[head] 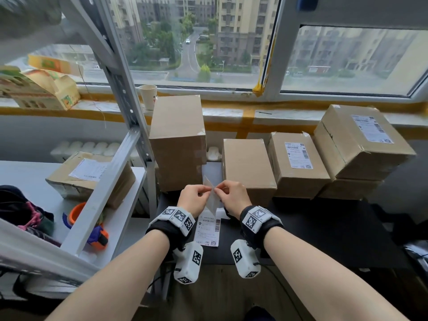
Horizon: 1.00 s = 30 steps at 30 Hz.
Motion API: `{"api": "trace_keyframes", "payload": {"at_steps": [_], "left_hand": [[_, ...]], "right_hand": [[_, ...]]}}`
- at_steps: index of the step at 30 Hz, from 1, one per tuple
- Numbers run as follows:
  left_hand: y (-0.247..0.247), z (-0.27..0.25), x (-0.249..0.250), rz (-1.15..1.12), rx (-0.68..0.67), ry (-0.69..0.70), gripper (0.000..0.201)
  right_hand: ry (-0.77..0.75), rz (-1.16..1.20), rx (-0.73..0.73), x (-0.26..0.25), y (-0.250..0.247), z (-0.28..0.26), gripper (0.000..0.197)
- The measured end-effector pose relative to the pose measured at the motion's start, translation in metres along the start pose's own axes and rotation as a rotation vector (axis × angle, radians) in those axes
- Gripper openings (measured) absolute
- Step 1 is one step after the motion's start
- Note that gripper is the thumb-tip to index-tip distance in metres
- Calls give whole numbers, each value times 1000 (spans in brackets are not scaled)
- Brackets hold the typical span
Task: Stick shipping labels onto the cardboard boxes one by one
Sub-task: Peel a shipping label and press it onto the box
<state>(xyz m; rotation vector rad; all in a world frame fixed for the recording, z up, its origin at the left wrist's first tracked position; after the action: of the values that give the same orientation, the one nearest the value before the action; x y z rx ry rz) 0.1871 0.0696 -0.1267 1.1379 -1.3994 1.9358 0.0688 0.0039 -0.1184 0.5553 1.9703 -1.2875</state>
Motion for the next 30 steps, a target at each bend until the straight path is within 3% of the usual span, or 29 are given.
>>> {"api": "trace_keyframes", "payload": {"at_steps": [10,14,22,30], "left_hand": [[-4,3,3,-226,78,-41,26],[-3,3,-3,-219,74,-53,29],[-10,3,10,-179,125,-19,11],[-11,4,12,-123,130,-23,6]], "right_hand": [[169,553,-202,0,16,-1,22],[178,608,-230,0,17,-2,22],[169,634,-227,4,14,-1,22],[159,668,-237,2,12,-5,22]]}}
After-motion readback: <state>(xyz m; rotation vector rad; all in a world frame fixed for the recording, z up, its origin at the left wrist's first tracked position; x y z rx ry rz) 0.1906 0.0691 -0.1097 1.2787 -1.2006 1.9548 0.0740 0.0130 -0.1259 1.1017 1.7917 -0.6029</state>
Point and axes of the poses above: each hand's wrist, its own z-axis towards the middle knuckle, its own y-axis out of the palm, x = y × z, the point moved 10 cm from there along z, towards the middle knuckle, and after that the axes turned 15 degrees about y, right-handed, at the moved point
